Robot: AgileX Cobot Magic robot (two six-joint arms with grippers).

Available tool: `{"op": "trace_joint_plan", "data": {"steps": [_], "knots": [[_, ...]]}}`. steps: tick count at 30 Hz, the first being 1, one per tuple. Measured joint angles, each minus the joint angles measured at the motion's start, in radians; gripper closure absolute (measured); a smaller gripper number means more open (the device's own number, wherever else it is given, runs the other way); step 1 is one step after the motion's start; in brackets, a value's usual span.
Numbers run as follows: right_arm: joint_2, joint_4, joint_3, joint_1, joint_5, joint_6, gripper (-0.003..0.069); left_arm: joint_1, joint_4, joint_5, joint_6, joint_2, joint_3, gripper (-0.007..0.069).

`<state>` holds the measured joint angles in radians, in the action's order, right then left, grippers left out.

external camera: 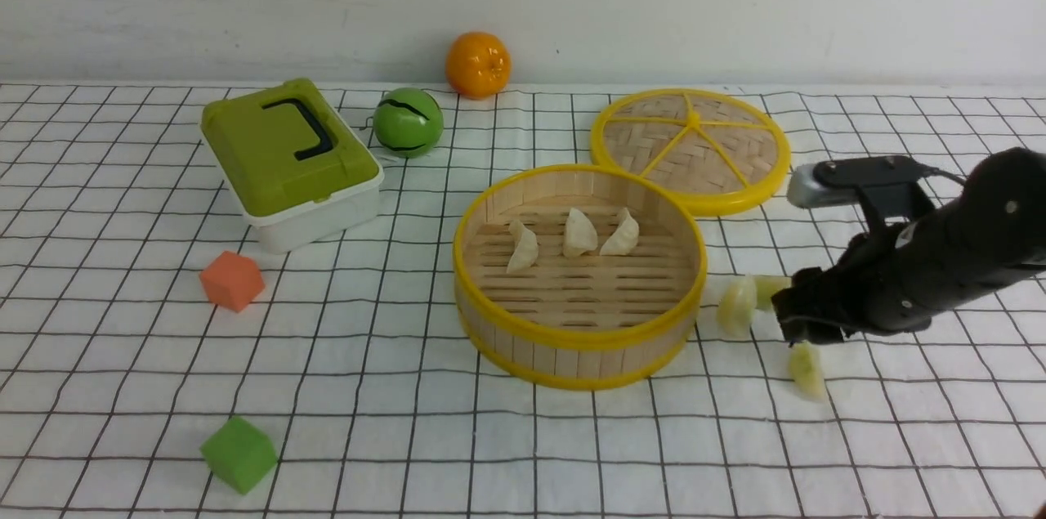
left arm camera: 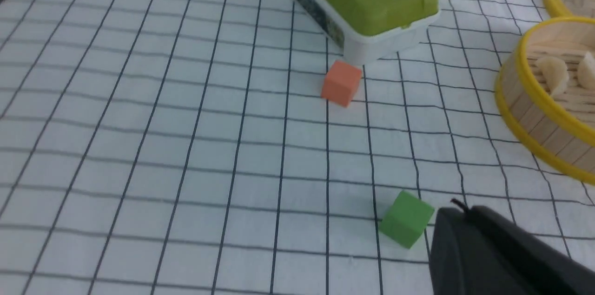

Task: Put the dumplings into the steamer on the table with the white tablecloth.
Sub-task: 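Reach for and grasp a dumpling lying on the table beside the steamer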

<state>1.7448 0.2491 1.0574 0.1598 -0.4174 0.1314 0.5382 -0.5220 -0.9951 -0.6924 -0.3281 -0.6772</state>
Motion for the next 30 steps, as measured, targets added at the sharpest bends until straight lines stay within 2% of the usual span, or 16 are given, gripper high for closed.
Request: {"op": "trace_joint_plan", "data": {"steps": [2, 7, 10, 12, 16, 20, 24, 25, 29, 30], "knots": [[0.053, -0.008, 0.024, 0.0, 0.013, -0.039, 0.0221, 0.0, -0.001, -0.036, -0.04, 0.095, 0.059, 0.0637], [0.109, 0.009, 0.047, 0.0, -0.003, -0.072, 0.0292, 0.0, -0.006, -0.084, -0.044, 0.137, 0.082, 0.0637], [0.118, 0.009, 0.048, 0.0, -0.025, -0.072, 0.0433, 0.0, -0.04, -0.083, 0.003, 0.138, 0.086, 0.0637], [0.118, 0.008, 0.051, 0.0, -0.031, -0.072, 0.0482, 0.0, -0.077, -0.083, 0.012, 0.139, 0.089, 0.0637], [0.118, 0.009, 0.053, 0.0, -0.04, -0.072, 0.0494, 0.0, -0.185, -0.082, 0.015, 0.139, 0.122, 0.0637], [0.098, 0.011, 0.055, 0.0, -0.082, -0.072, 0.05, 0.0, -0.293, -0.059, -0.046, 0.139, 0.23, 0.0637], [0.006, 0.057, 0.084, 0.006, -0.128, -0.072, 0.0635, 0.0, -0.309, 0.033, -0.111, 0.179, 0.306, 0.0637], [-0.02, 0.082, 0.097, 0.017, -0.128, -0.068, 0.0658, 0.0, -0.31, 0.05, -0.117, 0.195, 0.313, 0.0637], [-0.07, 0.172, 0.142, 0.089, -0.113, -0.029, 0.0671, 0.0, -0.324, 0.095, -0.124, 0.265, 0.339, 0.0637], [-0.069, 0.229, 0.159, 0.143, -0.072, 0.002, 0.0671, 0.0, -0.339, 0.1, -0.125, 0.302, 0.356, 0.0637]]}}
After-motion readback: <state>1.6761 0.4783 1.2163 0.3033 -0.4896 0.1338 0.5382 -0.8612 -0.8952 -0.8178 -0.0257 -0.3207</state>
